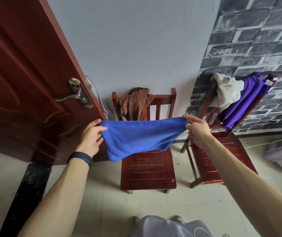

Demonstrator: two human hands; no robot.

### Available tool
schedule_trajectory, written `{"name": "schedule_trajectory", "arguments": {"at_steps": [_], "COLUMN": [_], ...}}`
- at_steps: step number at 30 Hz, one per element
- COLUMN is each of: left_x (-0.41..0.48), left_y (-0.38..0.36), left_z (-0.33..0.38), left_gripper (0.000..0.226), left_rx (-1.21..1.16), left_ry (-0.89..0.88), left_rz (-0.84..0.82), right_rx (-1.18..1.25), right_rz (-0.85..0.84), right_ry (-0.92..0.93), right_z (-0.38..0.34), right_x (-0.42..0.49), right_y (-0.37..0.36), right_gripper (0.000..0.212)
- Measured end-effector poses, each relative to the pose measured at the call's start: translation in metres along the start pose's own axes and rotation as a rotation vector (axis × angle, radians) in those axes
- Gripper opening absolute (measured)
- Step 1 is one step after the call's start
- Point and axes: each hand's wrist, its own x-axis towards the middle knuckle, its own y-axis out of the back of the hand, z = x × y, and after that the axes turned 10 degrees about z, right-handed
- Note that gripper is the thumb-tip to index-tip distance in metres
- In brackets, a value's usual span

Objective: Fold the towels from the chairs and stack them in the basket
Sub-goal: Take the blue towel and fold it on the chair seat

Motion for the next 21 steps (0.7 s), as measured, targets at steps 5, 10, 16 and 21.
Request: {"name": "schedule_trajectory", "arguments": {"at_steps": [5, 10, 16, 21], "left_x": [0.004, 0.006, -0.002, 0.002], "left_y": [0.002, 0.01, 0.017, 0.031], "left_z": [-0.002, -0.008, -0.013, -0.026], "left_gripper": [0.026, 0.04, 0.05, 0.045], "left_rx": [-0.002, 0.159, 0.285, 0.743], "left_ry": [-0.008, -0.145, -0.291, -0.498], "left_rz": [0.024, 0.075, 0.048, 0.013], "right_rx": [0.12, -0.024, -0.33, -0.662], "right_rz": [0.027, 0.062, 0.058, 0.023], "right_ry": [-0.024, 0.092, 0.287, 0.485], "right_z": [-0.001, 0.004, 0.01, 0.029], "right_x": [-0.004, -0.001, -0.007, -0.011], "right_y": [-0.004, -0.006, -0.004, -0.003], "right_gripper": [0.02, 0.02, 0.033, 0.036]}}
